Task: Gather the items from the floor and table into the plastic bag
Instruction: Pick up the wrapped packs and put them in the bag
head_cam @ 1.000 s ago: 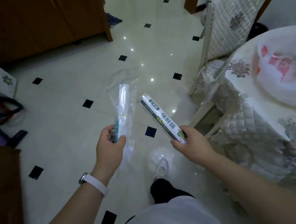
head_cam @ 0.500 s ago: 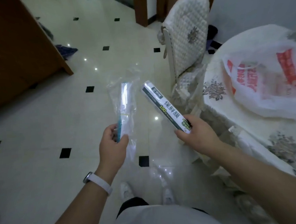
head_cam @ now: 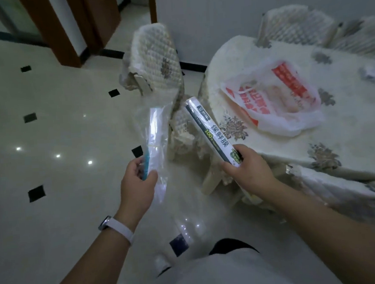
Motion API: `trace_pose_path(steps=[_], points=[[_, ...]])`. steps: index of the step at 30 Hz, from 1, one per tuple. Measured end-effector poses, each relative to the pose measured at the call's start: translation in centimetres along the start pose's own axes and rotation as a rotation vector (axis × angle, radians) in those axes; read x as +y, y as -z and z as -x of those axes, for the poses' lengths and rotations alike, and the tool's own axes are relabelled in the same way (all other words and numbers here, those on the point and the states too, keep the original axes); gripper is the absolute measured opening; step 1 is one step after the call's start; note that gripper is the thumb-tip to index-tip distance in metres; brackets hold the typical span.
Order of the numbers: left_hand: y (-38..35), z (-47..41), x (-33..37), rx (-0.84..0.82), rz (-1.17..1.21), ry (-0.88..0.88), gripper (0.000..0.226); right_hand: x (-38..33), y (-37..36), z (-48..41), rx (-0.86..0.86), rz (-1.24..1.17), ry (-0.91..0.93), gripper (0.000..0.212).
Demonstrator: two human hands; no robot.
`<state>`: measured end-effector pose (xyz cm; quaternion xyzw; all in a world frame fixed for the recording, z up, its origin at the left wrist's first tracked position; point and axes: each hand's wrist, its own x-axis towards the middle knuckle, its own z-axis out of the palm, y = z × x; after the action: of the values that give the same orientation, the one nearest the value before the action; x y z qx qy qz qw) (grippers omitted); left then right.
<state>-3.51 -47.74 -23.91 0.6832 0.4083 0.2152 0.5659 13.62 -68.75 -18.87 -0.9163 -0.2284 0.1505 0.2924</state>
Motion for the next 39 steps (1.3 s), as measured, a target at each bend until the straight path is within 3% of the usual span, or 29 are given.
trace_pose_path(steps=[12,23,30,39], points=[[-8.0,-11.2,4.7,-0.387,-0.090,-0.078,0.035,4.9,3.1,-5.7,0.255,-0.007,-0.345,0.030],[-17.6,-20.3,10.7,-0.637,-0.334,-0.111,0.034,10.0,6.9,-17.5,0.253,-0.019,-0.472,0.033],[-26.6,-22.4,13.6,-0.864,-0.494,-0.152,0.033,12.9,9.5,-17.1,0.255,-0.074,-0.624,0.031],[-35.6,-25.2,15.2,-1.008,-0.622,-0.198,0.032,13.0,8.7,-16.4,0.283,-0.298,-0.724,0.031]])
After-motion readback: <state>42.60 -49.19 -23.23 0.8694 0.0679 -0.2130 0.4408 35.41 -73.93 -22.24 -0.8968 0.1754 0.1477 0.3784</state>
